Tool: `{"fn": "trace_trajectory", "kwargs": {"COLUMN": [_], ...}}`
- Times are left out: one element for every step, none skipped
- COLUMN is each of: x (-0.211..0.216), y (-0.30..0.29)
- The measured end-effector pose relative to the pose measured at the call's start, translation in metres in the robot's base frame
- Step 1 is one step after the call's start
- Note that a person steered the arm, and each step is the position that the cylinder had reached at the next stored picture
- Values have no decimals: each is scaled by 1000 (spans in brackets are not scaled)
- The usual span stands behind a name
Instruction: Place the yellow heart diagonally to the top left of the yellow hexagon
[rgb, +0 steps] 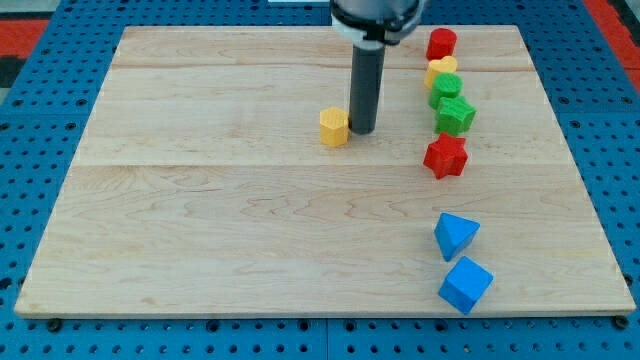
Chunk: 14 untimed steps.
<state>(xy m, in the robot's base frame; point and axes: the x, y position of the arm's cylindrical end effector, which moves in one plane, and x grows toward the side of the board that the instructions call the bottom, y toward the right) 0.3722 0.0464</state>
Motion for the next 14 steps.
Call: {"fn": "trace_trajectory", "kwargs": {"x": [-40, -76, -91, -105, -123, -128, -128, -127, -103, -89, -89, -76, -46, -41], "y": [-15, 1, 22, 45, 84, 108, 123, 129, 123, 129, 161, 158, 105, 62]}}
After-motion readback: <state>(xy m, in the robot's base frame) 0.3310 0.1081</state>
